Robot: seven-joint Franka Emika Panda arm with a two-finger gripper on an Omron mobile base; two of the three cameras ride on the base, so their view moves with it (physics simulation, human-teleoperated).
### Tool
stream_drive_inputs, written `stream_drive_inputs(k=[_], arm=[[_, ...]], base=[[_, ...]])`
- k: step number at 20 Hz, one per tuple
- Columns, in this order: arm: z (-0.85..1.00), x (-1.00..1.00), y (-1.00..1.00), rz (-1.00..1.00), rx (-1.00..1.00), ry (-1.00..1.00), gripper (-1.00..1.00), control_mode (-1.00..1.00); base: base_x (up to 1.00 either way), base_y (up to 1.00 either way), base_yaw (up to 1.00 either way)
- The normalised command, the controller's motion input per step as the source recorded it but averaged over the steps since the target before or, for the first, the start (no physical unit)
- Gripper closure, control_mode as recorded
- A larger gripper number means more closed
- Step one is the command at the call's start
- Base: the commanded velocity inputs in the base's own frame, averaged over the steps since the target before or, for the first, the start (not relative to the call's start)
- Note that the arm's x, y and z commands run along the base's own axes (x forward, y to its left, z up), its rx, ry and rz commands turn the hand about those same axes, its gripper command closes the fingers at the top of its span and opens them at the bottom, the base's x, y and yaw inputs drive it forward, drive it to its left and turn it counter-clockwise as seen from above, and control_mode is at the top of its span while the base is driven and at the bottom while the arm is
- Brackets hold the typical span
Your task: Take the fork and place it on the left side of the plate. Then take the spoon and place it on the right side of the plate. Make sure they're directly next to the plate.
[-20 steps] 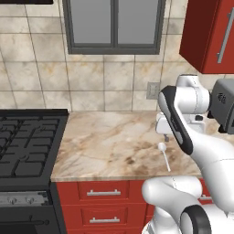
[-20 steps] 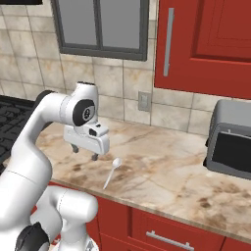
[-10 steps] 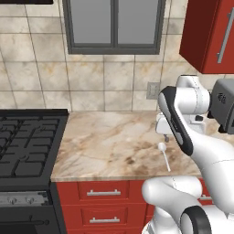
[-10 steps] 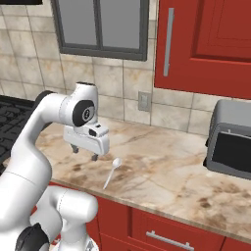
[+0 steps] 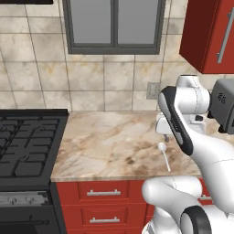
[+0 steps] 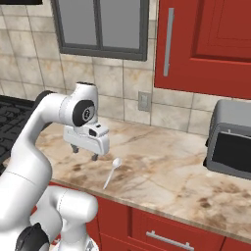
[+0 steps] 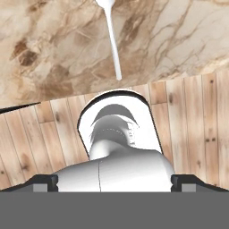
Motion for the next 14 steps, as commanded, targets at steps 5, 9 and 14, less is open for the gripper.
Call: stream_drive_inputs(k=[5,9,14], arm=[[0.0,0.0,0.0,0.0,0.0,0.0,-1.0,-1.0],[0.0,0.0,0.0,0.0,0.0,0.0,-1.0,-1.0],[-0.09,0.17,-0.18,0.0,0.0,0.0,-1.0,-1.0]], base=[[0.0,0.0,0.0],[0.0,0.0,0.0],[0.0,0.0,0.0]])
